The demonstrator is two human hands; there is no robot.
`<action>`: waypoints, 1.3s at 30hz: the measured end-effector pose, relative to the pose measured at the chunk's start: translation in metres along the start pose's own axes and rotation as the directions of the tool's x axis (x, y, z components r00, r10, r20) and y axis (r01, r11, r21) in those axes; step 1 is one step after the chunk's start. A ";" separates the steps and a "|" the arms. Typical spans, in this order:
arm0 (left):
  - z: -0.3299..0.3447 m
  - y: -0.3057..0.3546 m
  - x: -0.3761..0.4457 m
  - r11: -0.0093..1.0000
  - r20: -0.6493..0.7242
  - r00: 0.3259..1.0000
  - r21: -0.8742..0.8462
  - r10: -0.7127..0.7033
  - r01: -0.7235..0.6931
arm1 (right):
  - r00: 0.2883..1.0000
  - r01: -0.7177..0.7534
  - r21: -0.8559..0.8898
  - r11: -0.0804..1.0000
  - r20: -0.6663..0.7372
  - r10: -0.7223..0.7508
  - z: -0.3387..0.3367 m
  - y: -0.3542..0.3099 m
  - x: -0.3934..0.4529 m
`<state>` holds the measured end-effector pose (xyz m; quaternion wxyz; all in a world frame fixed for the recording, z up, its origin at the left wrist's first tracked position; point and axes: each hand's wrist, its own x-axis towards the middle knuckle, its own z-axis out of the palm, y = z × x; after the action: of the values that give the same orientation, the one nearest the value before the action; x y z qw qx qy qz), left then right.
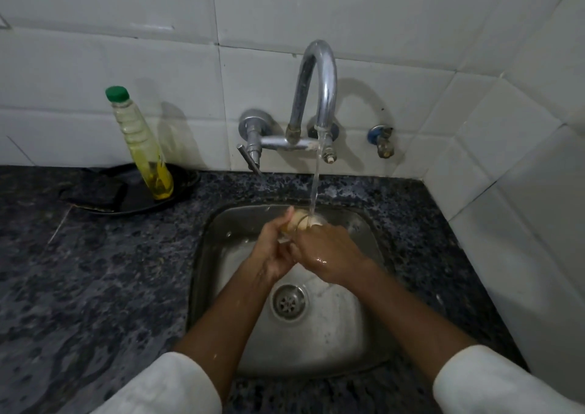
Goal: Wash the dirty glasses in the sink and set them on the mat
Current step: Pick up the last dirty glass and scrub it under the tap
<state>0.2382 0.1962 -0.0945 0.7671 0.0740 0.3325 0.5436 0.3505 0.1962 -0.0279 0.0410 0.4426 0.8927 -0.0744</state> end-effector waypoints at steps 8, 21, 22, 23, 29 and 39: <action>0.003 -0.012 0.005 0.985 -0.125 0.980 -0.056 0.157 -0.165 | 0.776 -0.040 0.977 0.208 -0.101 0.623 0.031 -0.005 0.012; 0.013 -0.004 -0.009 -0.139 0.354 0.563 0.911 0.747 -0.388 | 0.733 0.067 0.624 -0.779 0.499 0.462 0.060 -0.006 0.029; 0.012 -0.001 -0.010 -0.059 0.316 0.586 0.908 0.746 -0.414 | 0.715 0.049 0.656 -0.754 0.503 0.485 0.060 -0.004 0.030; 0.013 0.002 -0.011 0.083 0.229 0.627 0.900 0.744 -0.428 | 0.698 0.024 0.700 -0.714 0.500 0.514 0.058 -0.004 0.029; 0.006 0.011 -0.011 0.959 -0.268 0.960 0.284 0.086 -0.007 | 0.885 -0.085 0.982 0.170 -0.004 0.466 0.048 -0.001 0.016; -0.008 -0.010 -0.008 0.999 -0.155 0.988 0.042 -0.002 0.008 | 0.990 0.048 0.323 0.945 -0.138 -0.003 0.028 0.006 0.002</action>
<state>0.2395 0.1836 -0.1021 0.7385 0.0469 0.4026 0.5388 0.3544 0.1965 -0.0567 -0.0944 0.4356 0.8746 -0.1911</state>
